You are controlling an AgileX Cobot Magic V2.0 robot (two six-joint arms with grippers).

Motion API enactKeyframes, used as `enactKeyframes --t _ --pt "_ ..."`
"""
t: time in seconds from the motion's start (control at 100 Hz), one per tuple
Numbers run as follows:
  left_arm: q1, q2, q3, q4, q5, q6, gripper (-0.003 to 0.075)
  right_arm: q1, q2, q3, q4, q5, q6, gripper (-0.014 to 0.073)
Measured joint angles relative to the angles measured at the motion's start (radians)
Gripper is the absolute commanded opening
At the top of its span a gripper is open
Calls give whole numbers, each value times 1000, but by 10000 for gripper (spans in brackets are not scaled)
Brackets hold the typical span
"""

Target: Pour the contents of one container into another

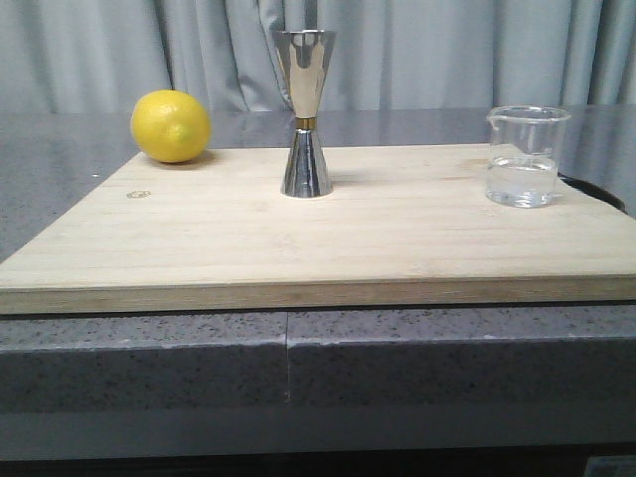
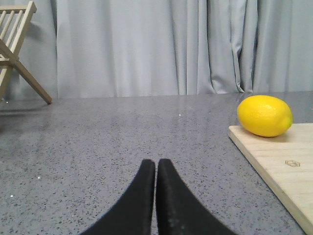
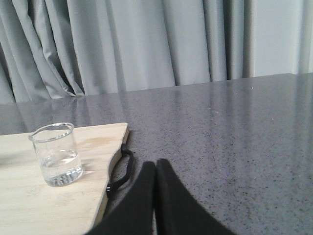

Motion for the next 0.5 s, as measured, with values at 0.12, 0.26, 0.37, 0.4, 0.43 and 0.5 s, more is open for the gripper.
enactKeyframes --t 0.12,0.26,0.37,0.4,0.43,0.5 --pt "0 0 0 0 0 0 -21 0 0 0 -5 0 0 -69" --pt "0 0 0 0 0 0 -21 0 0 0 -5 0 0 -69" --pt "0 0 0 0 0 0 -21 0 0 0 -5 0 0 -69" --pt "0 0 0 0 0 0 -21 0 0 0 -5 0 0 -69" --pt "0 0 0 0 0 0 -21 0 0 0 -5 0 0 -69" --pt "0 0 0 0 0 0 -21 0 0 0 -5 0 0 -69"
